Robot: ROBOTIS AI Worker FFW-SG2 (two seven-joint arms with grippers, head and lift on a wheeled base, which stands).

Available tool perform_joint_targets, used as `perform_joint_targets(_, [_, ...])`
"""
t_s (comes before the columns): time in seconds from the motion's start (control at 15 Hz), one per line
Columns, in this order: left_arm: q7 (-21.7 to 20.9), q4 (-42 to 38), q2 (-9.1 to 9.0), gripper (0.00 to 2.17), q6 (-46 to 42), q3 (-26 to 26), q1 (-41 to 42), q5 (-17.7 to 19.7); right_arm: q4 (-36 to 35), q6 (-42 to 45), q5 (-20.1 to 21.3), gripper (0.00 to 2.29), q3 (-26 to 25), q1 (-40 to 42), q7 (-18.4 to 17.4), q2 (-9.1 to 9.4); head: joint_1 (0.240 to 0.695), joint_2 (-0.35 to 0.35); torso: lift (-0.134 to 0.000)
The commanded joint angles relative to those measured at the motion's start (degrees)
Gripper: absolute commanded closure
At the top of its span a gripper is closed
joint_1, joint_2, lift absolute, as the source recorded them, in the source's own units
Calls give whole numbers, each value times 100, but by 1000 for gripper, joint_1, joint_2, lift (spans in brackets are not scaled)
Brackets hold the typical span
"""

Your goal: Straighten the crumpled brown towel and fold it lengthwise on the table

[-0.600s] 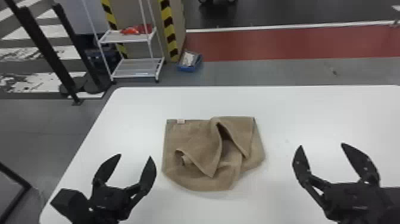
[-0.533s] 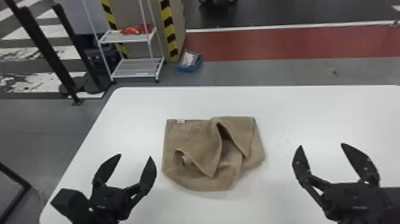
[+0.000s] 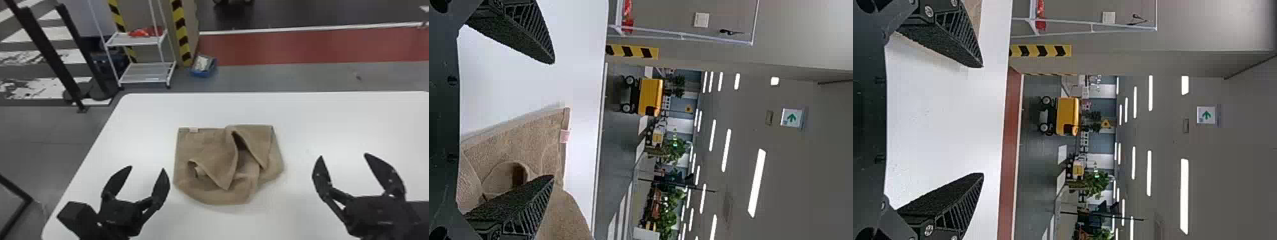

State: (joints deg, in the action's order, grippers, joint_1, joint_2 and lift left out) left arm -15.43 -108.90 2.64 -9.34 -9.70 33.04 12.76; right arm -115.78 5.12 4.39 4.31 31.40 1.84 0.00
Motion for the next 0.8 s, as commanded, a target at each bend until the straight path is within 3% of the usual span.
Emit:
perform_joint_targets(0.0, [-4,0,0,66,16,4,9,-1,2,2,0,117,0,7,0,5,695,140,-120])
perform_joint_targets(0.4, [-171,-53,0,66,121,206,-17,-72,55,54,0,117,-167,42,-8,5,695,132,-120])
perform_joint_targets(0.73, [-479,-70,18,70,842,883,-387,-555,64,142,-44,117,-712,235,-17,5,695,3,-120])
